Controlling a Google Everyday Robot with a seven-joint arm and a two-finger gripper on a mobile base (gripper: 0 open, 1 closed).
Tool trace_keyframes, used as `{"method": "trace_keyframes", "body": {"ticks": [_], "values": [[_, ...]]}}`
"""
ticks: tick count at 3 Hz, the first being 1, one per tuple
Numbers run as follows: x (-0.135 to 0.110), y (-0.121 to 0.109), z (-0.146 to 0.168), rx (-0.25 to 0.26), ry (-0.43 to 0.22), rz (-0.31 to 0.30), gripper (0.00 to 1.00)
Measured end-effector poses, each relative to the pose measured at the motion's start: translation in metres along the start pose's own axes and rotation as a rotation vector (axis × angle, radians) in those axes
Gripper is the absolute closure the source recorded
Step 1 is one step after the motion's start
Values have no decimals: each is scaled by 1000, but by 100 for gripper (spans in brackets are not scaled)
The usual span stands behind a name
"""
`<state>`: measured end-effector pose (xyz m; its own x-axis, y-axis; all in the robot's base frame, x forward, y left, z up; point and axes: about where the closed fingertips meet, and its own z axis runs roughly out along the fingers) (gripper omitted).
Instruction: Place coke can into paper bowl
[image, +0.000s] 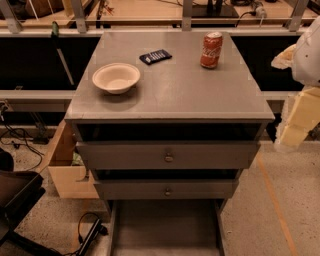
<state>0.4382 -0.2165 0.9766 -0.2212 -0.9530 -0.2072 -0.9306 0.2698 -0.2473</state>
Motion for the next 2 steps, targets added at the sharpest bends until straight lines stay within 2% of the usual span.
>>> {"method": "trace_keyframes", "body": {"ticks": [1, 2], "values": [[0, 0, 0, 0, 0, 0, 0], [-5, -12, 3, 48, -52, 29, 0]]}}
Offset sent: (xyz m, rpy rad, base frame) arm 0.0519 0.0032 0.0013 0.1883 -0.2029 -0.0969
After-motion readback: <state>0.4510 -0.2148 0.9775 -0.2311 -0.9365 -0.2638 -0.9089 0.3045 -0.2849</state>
